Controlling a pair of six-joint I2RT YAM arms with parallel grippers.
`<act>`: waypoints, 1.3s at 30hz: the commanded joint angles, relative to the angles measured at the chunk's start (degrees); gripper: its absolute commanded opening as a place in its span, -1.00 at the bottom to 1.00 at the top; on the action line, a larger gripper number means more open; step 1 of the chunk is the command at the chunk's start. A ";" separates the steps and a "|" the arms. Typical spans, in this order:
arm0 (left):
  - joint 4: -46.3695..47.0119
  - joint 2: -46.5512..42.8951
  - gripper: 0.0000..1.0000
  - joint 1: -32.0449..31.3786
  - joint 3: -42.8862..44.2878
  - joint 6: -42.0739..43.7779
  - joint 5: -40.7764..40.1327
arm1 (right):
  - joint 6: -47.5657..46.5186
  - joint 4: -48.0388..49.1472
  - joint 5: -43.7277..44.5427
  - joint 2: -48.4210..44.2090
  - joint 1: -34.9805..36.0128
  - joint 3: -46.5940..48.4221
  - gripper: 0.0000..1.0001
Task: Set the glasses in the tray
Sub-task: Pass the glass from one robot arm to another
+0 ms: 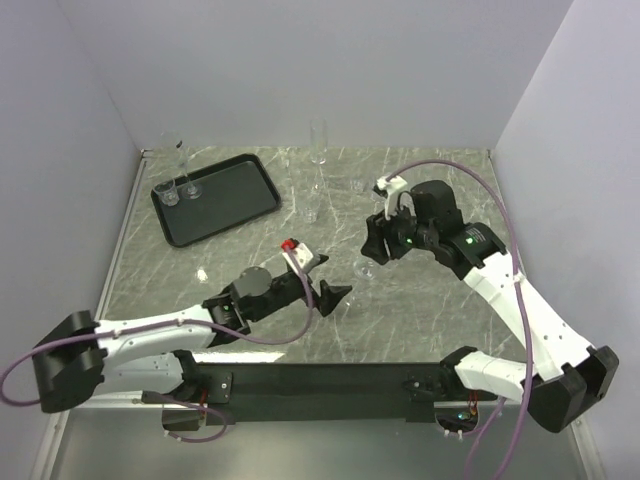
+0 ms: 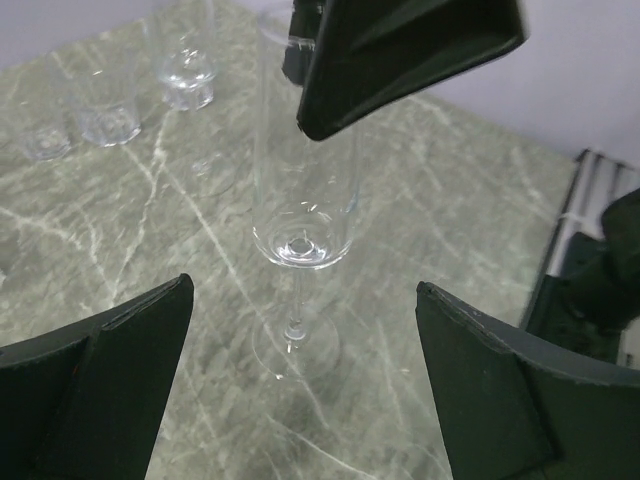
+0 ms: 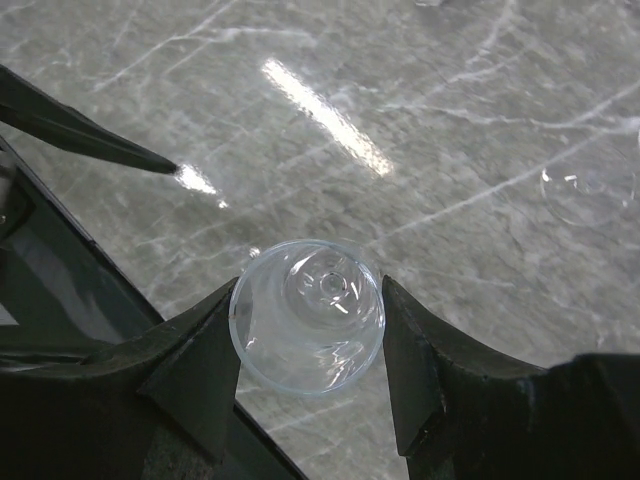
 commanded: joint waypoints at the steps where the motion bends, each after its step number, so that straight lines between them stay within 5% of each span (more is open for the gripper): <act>1: 9.27 3.41 0.99 -1.82 2.01 3.69 -8.30 | 1.51 4.97 0.59 1.11 1.94 4.90 -0.21; 33: 12.10 15.90 0.99 -2.88 9.22 7.74 -19.56 | 4.76 5.49 -2.49 5.42 8.18 9.22 -0.21; 39: 10.17 16.08 0.66 -2.88 9.92 8.09 -19.74 | 4.59 5.58 -2.75 5.34 8.27 8.95 -0.20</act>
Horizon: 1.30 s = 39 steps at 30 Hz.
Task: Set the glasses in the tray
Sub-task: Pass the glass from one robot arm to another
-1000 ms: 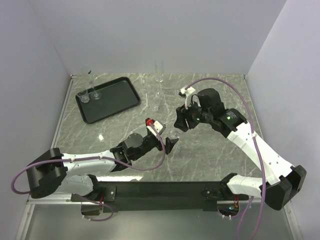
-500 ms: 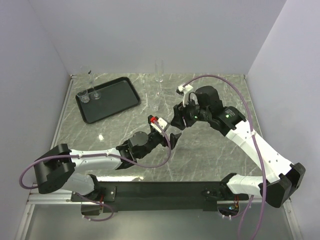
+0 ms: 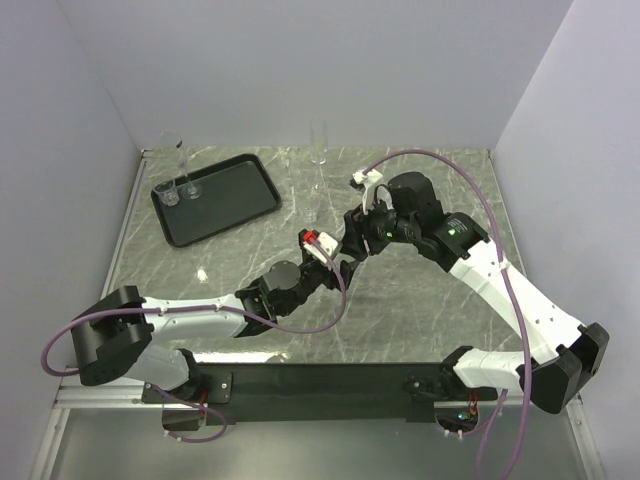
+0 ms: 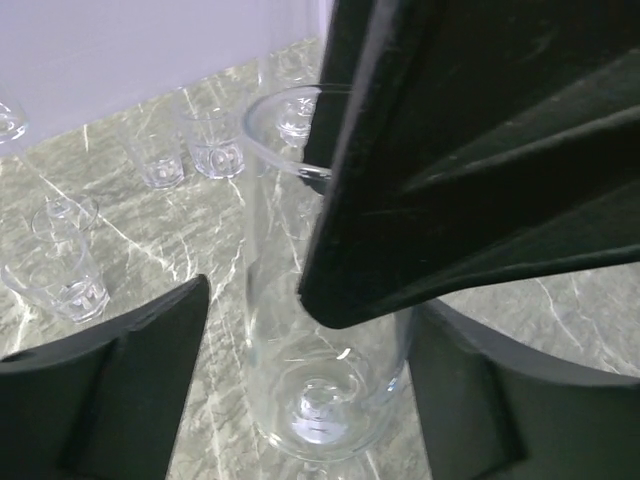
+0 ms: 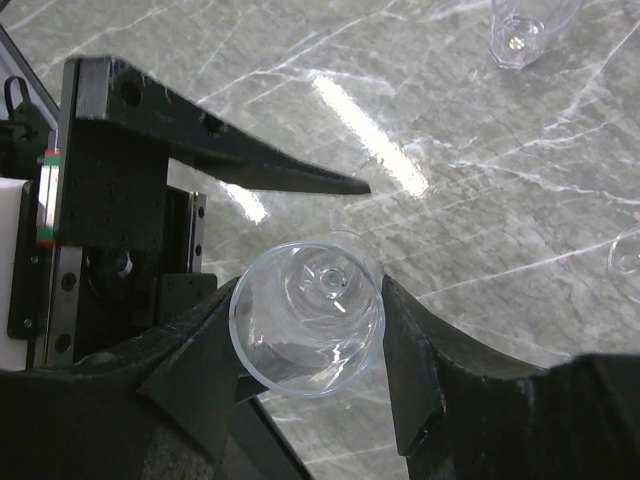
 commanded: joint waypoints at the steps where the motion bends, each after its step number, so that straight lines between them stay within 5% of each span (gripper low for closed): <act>1: 0.57 0.47 0.60 -0.23 2.49 1.31 -1.11 | 0.98 3.29 -1.35 -0.59 0.57 2.63 -0.20; 15: -0.40 -0.84 -0.40 -0.23 2.06 1.05 1.00 | 0.28 2.50 -1.70 0.91 0.75 4.30 -0.13; 30: -0.75 -6.73 -0.51 -0.15 -2.69 0.61 0.12 | -4.29 1.79 1.55 -2.69 0.75 8.69 0.57; 39: -3.30 -12.44 -0.51 0.99 -4.89 0.96 -2.16 | -7.98 1.35 2.26 -6.65 -3.81 10.02 0.69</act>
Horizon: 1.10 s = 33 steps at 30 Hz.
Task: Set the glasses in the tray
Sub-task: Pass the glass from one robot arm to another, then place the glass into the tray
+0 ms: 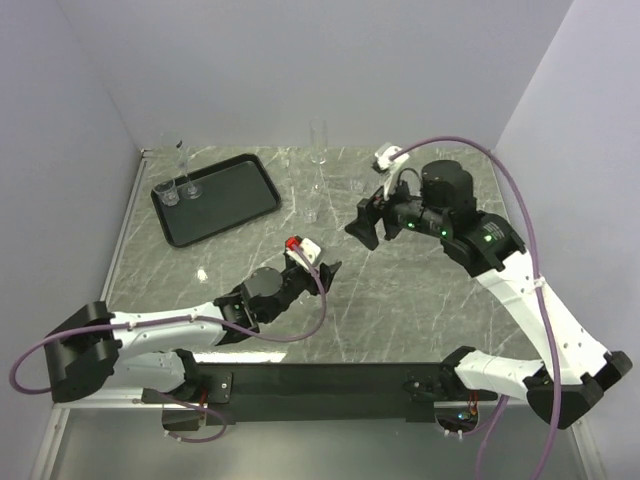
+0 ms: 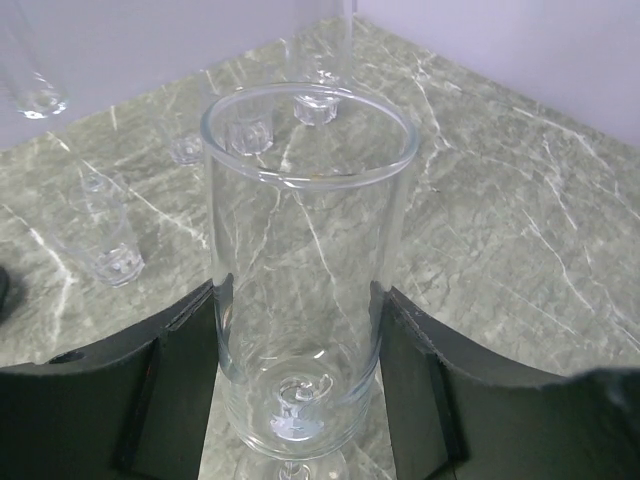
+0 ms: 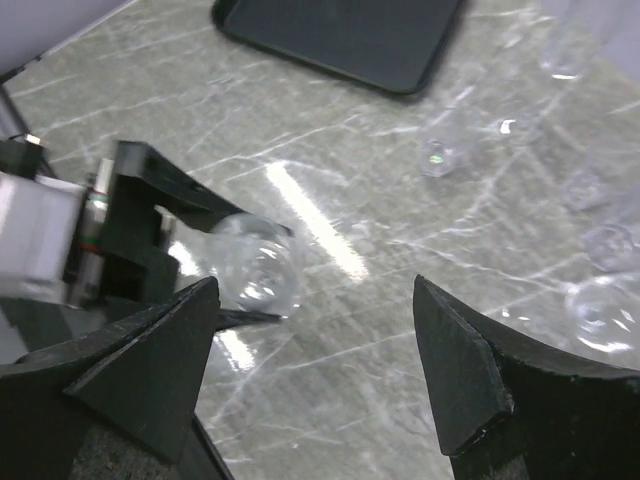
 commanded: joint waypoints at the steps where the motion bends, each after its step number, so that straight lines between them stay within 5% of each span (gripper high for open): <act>1: 1.82 -4.97 -0.51 1.54 -0.01 -0.02 -1.53 | -2.21 1.09 -0.19 -3.15 -4.05 2.70 0.71; 6: -0.56 -9.89 -0.49 6.54 -0.54 -0.46 -1.18 | -1.69 2.14 -6.78 -5.97 -16.61 0.68 0.71; 15: -1.09 -15.26 -0.49 23.75 0.07 -1.43 4.44 | -0.37 6.01 -10.30 -11.95 -25.94 -7.14 0.71; 33: 7.34 8.81 -0.49 49.96 15.88 -5.82 16.22 | 0.42 8.39 -15.67 -14.85 -37.99 -12.86 0.72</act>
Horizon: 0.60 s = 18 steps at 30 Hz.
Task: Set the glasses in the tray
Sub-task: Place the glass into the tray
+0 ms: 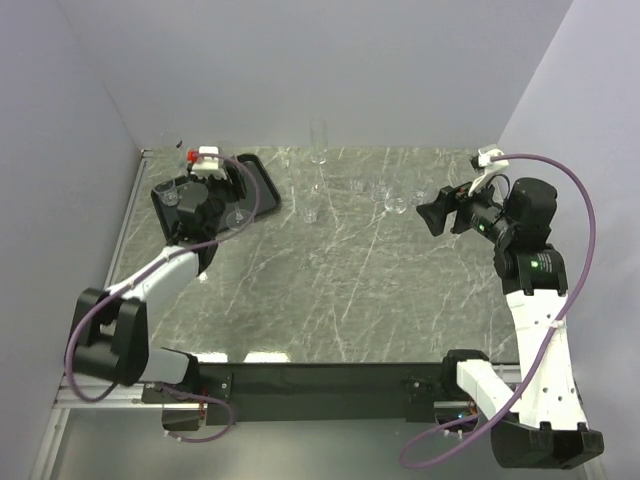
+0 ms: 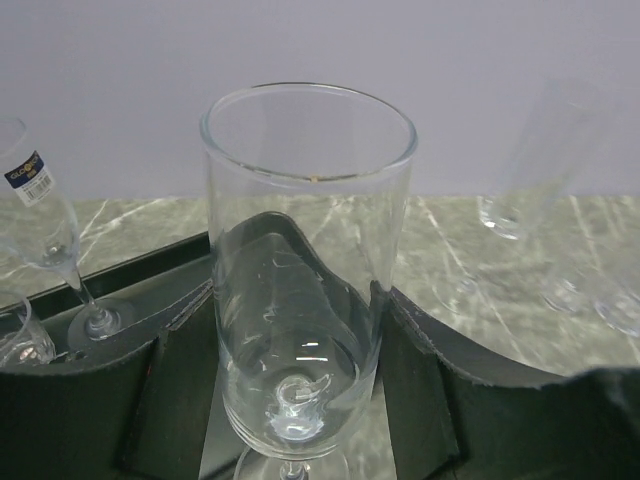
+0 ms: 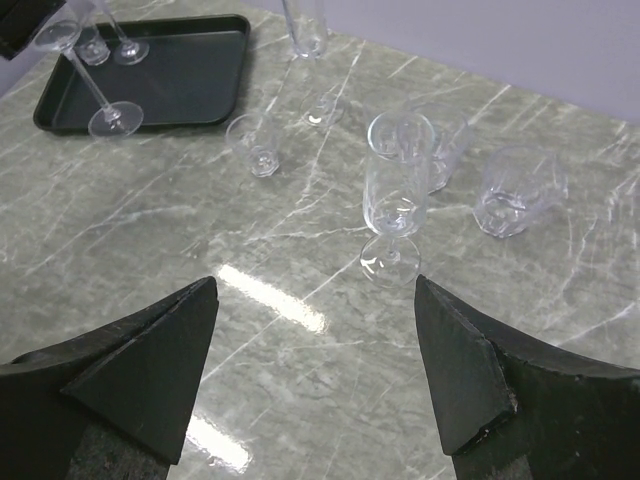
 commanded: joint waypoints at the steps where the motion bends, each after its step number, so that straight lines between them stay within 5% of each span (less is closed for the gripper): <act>1: 8.54 4.68 -0.49 3.17 6.29 -2.65 4.05 | 0.38 2.05 -1.66 -1.45 -1.36 0.30 0.71; 18: 16.20 29.30 -0.49 11.70 24.05 -2.04 7.92 | 0.38 -0.59 -4.21 0.92 -6.37 3.20 0.71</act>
